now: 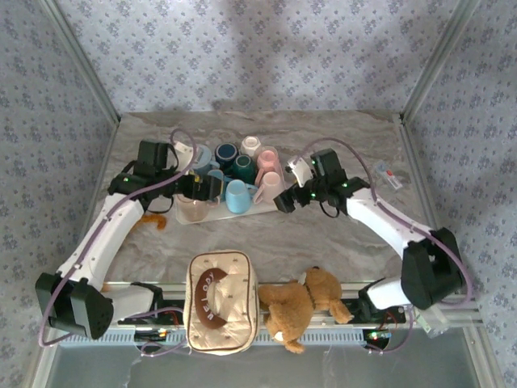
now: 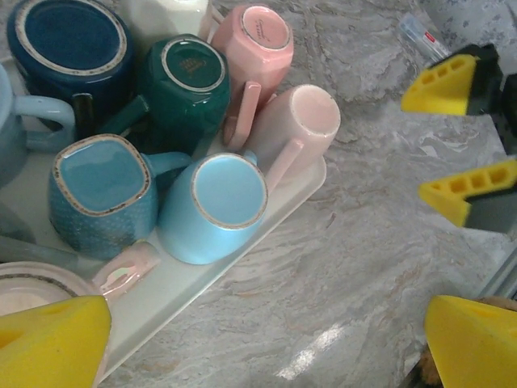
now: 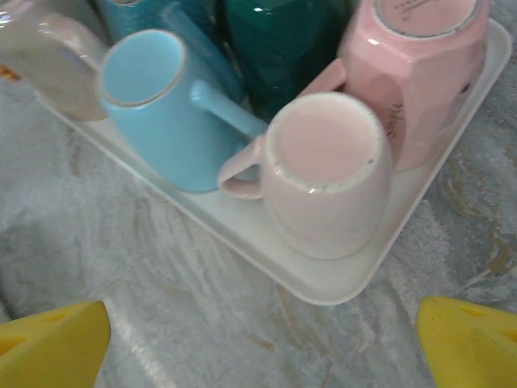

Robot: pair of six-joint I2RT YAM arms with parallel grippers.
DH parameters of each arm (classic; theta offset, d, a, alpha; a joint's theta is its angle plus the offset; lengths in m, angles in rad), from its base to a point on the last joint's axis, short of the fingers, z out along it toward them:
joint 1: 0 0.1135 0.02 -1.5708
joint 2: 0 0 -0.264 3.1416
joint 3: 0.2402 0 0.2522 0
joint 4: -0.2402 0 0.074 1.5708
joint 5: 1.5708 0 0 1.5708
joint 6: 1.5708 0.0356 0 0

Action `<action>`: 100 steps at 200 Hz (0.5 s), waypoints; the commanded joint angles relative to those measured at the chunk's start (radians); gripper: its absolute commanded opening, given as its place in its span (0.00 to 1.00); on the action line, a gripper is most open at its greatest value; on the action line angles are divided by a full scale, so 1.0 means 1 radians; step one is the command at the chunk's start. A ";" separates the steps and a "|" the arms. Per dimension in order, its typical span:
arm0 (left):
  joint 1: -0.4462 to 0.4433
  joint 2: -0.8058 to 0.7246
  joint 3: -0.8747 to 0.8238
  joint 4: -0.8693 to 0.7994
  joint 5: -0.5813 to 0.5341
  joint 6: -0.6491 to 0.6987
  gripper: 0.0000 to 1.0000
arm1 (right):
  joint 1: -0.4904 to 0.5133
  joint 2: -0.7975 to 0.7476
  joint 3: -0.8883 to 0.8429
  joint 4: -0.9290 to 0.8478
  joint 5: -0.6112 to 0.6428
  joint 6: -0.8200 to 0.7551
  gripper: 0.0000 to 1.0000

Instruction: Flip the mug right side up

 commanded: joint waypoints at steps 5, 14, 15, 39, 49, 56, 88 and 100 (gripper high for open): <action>-0.011 0.008 0.025 0.039 0.068 0.025 0.99 | 0.034 0.069 0.088 -0.014 0.092 0.087 1.00; -0.011 0.014 0.021 0.051 0.070 0.026 0.99 | 0.040 0.095 0.106 -0.006 0.104 0.131 1.00; -0.011 0.015 0.019 0.053 0.070 0.026 1.00 | 0.041 0.098 0.108 -0.006 0.106 0.134 1.00; -0.011 0.038 0.027 0.045 0.073 0.028 0.99 | 0.053 0.163 0.159 -0.011 0.167 0.264 1.00; -0.011 0.044 0.032 0.036 0.074 0.029 0.99 | 0.064 0.180 0.171 -0.004 0.207 0.295 1.00; -0.011 0.045 0.032 0.037 0.075 0.025 0.99 | 0.068 0.191 0.178 0.001 0.229 0.318 1.00; -0.011 0.045 0.024 0.050 0.097 0.005 0.99 | 0.070 0.249 0.240 -0.006 0.258 0.395 1.00; -0.011 0.041 0.025 0.048 0.089 0.006 0.99 | 0.070 0.264 0.246 0.000 0.260 0.417 1.00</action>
